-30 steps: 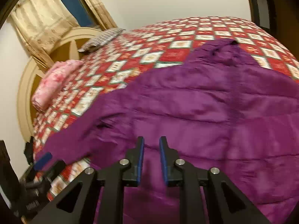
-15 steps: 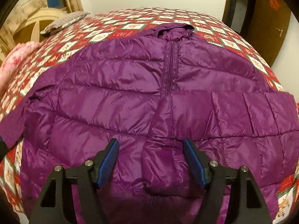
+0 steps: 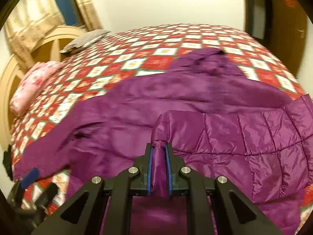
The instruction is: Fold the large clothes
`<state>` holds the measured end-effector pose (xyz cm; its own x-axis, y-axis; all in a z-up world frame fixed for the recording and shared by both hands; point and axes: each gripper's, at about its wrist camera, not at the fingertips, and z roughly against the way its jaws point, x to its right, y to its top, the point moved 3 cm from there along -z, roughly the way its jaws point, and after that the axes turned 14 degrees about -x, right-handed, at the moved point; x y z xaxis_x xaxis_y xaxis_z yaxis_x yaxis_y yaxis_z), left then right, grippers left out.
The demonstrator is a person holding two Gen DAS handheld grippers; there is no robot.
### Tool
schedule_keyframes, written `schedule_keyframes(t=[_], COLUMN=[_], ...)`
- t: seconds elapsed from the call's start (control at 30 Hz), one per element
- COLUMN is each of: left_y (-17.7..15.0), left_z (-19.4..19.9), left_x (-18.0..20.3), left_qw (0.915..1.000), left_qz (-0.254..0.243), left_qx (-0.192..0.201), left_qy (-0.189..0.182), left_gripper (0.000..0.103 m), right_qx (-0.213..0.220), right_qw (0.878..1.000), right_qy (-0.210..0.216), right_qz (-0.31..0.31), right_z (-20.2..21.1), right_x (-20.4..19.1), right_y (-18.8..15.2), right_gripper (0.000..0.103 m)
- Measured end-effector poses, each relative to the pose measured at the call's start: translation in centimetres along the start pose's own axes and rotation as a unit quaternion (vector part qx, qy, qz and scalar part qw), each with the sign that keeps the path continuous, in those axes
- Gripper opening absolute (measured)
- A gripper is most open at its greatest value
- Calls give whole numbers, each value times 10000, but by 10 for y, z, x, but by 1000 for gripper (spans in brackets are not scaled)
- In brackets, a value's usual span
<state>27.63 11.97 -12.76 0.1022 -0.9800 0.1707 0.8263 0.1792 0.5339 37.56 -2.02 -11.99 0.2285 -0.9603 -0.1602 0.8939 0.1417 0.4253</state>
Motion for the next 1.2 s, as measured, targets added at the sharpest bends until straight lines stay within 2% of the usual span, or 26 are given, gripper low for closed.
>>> schedule_keyframes(t=[0.2, 0.27, 0.33, 0.4, 0.47, 0.5, 0.53, 0.6, 0.63, 0.67, 0.73, 0.77, 0.8, 0.83, 0.9, 1.03, 1.13, 1.2], left_y=[6, 9, 16, 21, 28, 31, 35, 42, 45, 48, 53, 56, 58, 60, 62, 59, 51, 47], left_z=[-1, -1, 0, 2, 3, 4, 4, 1, -1, -7, -17, -25, -31, -42, -59, -90, -107, -115], left_x=[-10, -10, -7, 0, 12, 17, 25, 43, 51, 63, 79, 89, 94, 103, 115, 129, 128, 127], left_qw=[9999, 9998, 9999, 9998, 9996, 9994, 9992, 9987, 9984, 9976, 9967, 9964, 9964, 9963, 9964, 9946, 9923, 9917], left_qz=[57, 78, 37, -32, -157, -200, -246, -396, -477, -609, -717, -745, -757, -767, -753, -772, -765, -755], left_qx=[11, 28, 87, 149, 225, 255, 282, 306, 301, 301, 317, 307, 292, 229, 84, -181, -388, -487], left_qy=[160, 153, 141, 140, 114, 117, 101, 14, 31, 107, 217, 254, 262, 307, 386, 673, 891, 923], left_gripper=[103, 103, 103, 103, 103, 103, 103, 103, 103, 103, 103, 103, 103, 103, 103, 103, 103, 103], right_qx=[-385, -604, -541, -339, -155, -11, 104, 248, 406, 587, 754, 790, 749, 624, 417, 167, -89, -13], right_qw=[9967, 9916, 9865, 9850, 9840, 9827, 9828, 9863, 9913, 9964, 9961, 9935, 9915, 9896, 9870, 9865, 9855, 9853], right_qy=[709, 1141, 1544, 1691, 1774, 1854, 1843, 1633, 1248, 607, -461, -807, -1038, -1262, -1452, -1186, -979, -1040], right_qz=[121, 92, 51, 62, 52, 55, 47, 51, 40, 19, -79, -155, -209, -293, -541, -1118, -1382, -1352], right_z=[-41, -49, -39, -20, 0, 14, 26, 44, 56, 66, 75, 76, 73, 67, 53, 26, 3, -3], right_x=[-38, -41, -37, -32, -24, -16, -8, 9, 22, 38, 70, 86, 101, 118, 145, 183, 195, 196], right_y=[3, 3, 4, 7, 11, 12, 13, 13, 12, 9, 5, 2, -1, -4, -10, -22, -32, -34], right_gripper=[12, 16, 20, 26, 53, 77, 85, 85, 85, 85, 85, 84, 76, 62, 58, 58, 58, 59])
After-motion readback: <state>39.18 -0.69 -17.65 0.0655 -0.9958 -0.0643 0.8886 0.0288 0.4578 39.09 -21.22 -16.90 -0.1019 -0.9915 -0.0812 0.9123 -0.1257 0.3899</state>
